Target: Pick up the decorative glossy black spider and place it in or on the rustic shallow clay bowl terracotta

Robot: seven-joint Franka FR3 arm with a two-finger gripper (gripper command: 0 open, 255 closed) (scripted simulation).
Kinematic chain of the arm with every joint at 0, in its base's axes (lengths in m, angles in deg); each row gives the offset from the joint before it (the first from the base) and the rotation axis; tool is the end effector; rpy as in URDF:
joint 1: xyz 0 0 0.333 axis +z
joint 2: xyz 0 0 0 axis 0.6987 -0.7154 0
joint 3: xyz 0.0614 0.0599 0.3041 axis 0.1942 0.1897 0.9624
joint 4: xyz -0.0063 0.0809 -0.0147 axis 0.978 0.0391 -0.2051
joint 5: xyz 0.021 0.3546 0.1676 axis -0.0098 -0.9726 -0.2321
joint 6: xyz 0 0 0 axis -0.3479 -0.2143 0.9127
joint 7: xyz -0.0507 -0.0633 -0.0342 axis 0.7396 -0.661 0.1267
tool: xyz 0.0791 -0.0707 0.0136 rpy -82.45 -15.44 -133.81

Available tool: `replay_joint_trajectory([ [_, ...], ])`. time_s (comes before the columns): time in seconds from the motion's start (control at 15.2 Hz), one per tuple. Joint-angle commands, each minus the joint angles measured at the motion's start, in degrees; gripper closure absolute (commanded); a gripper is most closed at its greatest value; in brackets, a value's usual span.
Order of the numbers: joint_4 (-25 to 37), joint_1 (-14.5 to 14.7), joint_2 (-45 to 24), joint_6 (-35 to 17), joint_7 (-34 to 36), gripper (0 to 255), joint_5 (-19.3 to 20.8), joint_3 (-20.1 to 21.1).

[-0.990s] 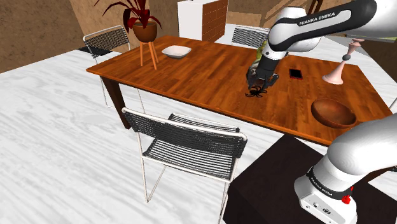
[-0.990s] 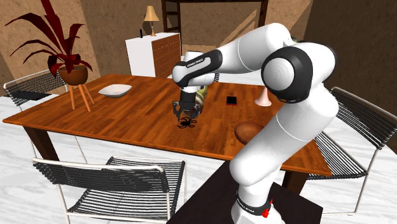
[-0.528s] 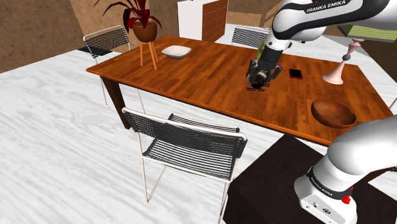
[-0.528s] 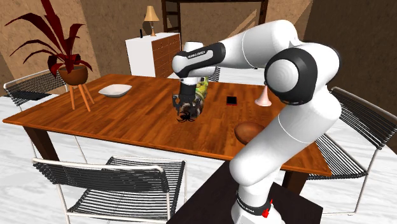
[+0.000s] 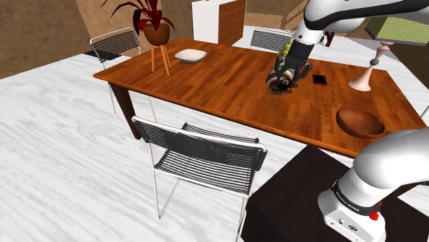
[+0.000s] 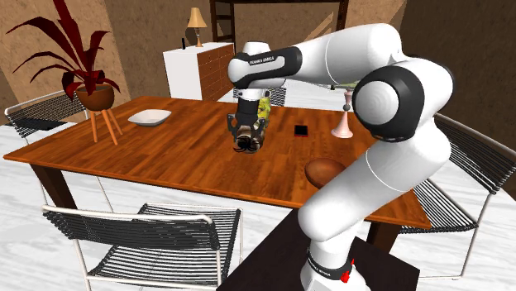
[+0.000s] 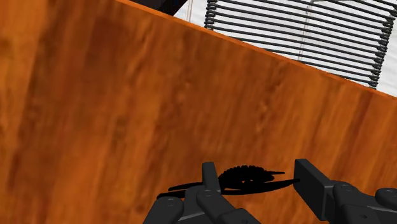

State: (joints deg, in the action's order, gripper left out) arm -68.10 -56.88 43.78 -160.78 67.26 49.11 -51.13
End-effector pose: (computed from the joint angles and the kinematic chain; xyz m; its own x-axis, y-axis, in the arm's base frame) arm 0.3978 -0.0941 0.5223 0.7023 -0.7104 -0.0459 -0.7074 -0.6894 -0.1558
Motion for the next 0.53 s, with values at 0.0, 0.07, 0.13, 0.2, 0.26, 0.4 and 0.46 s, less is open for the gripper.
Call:
replay_joint_trajectory([
  [0.0, -2.4, -0.8, 3.4, 1.2, -1.4, 255, 0.7, -1.1],
  [0.07, -3.8, -1.2, 5.3, 1.9, -2.1, 255, 1.2, -1.8],
  [0.13, -5.0, -1.7, 7.2, 2.7, -2.8, 255, 1.7, -2.4],
  [0.2, -6.2, -2.2, 9.1, 3.5, -3.6, 255, 2.2, -3.1],
  [0.26, -7.3, -2.8, 11.0, 4.4, -4.3, 255, 2.8, -3.8],
  [0.4, -9.3, -3.9, 14.7, 6.3, -5.9, 255, 4.1, -5.3],
  [0.46, -10.2, -4.6, 16.5, 7.3, -6.8, 255, 4.8, -6.0],
])
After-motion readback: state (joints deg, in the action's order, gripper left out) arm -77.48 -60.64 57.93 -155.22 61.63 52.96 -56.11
